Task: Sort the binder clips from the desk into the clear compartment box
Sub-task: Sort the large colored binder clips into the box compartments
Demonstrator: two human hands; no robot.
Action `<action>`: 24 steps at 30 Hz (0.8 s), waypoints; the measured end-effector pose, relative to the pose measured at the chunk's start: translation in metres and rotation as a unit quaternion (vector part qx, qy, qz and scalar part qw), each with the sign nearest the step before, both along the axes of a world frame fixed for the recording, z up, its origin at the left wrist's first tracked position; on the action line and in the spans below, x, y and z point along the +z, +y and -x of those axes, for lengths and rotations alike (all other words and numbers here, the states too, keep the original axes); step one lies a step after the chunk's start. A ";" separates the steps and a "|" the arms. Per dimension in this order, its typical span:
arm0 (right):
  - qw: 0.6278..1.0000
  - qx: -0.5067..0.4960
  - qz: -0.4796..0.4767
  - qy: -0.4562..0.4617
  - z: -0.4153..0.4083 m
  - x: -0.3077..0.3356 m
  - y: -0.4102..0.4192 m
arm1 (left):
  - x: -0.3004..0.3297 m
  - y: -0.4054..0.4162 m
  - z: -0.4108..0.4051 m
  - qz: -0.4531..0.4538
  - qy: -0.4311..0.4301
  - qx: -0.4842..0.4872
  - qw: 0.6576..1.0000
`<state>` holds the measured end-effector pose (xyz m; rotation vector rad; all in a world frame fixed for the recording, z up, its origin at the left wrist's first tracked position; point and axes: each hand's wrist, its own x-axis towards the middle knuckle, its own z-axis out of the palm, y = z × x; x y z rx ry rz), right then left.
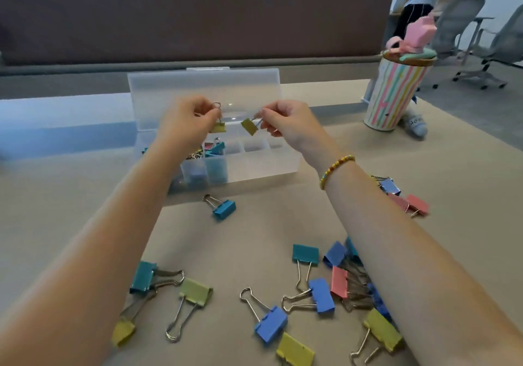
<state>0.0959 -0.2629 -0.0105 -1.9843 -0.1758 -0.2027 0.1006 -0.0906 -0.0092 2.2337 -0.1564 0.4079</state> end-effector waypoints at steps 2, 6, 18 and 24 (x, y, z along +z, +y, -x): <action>0.999 0.003 0.033 0.001 -0.008 -0.002 0.019 | -0.005 0.010 -0.004 -0.002 0.008 0.020 1.000; 0.995 0.018 0.099 -0.018 -0.023 -0.012 0.042 | -0.013 0.025 -0.013 0.015 0.035 0.044 0.998; 0.976 0.040 0.200 -0.069 -0.030 -0.021 0.061 | -0.030 0.045 -0.022 0.059 0.043 0.048 0.996; 0.960 0.062 0.268 -0.058 -0.037 -0.015 0.060 | -0.033 0.047 -0.022 0.052 0.051 0.055 0.996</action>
